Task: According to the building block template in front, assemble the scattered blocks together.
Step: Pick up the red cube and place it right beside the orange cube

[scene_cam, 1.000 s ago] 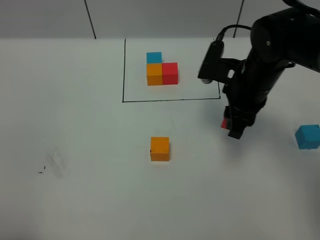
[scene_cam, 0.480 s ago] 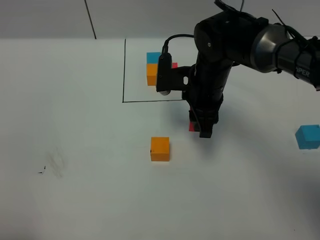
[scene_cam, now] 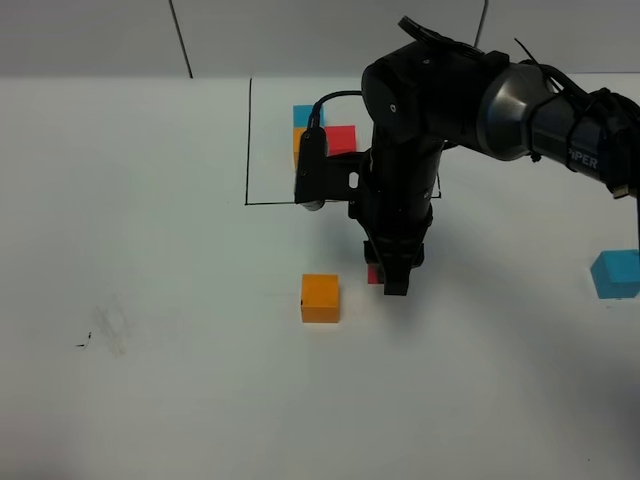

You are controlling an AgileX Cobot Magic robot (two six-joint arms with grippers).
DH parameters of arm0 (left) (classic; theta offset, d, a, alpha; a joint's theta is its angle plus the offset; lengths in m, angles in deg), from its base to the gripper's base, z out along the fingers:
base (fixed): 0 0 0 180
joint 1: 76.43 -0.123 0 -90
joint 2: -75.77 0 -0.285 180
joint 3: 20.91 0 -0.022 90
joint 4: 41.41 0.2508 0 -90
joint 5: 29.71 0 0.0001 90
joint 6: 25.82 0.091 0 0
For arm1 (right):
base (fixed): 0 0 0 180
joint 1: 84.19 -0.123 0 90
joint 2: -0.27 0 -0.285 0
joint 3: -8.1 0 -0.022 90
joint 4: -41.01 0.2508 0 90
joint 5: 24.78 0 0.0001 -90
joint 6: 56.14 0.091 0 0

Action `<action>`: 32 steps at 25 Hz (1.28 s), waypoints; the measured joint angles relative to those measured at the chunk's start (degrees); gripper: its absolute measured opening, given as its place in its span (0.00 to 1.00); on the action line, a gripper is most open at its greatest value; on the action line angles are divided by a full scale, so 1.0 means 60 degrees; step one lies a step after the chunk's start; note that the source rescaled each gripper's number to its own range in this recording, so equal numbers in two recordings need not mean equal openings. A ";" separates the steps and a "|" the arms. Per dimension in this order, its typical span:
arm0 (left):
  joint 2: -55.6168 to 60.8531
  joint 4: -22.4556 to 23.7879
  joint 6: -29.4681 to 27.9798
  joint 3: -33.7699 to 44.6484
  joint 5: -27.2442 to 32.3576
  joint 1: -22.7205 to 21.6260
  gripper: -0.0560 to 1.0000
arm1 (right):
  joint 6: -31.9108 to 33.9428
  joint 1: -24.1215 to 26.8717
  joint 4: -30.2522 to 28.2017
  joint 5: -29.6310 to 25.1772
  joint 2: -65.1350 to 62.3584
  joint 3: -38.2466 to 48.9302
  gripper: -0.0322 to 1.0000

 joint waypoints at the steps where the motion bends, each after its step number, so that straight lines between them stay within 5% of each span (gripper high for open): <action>1: 0.0000 0.0000 0.0000 0.0000 0.0000 0.0000 0.26 | 0.0112 -0.0021 -0.0072 0.0010 0.0000 0.0000 0.03; 32: 0.0000 0.0000 0.0000 0.0000 0.0000 0.0000 0.26 | 0.0394 -0.0499 -0.0163 0.1125 0.0000 0.0658 0.03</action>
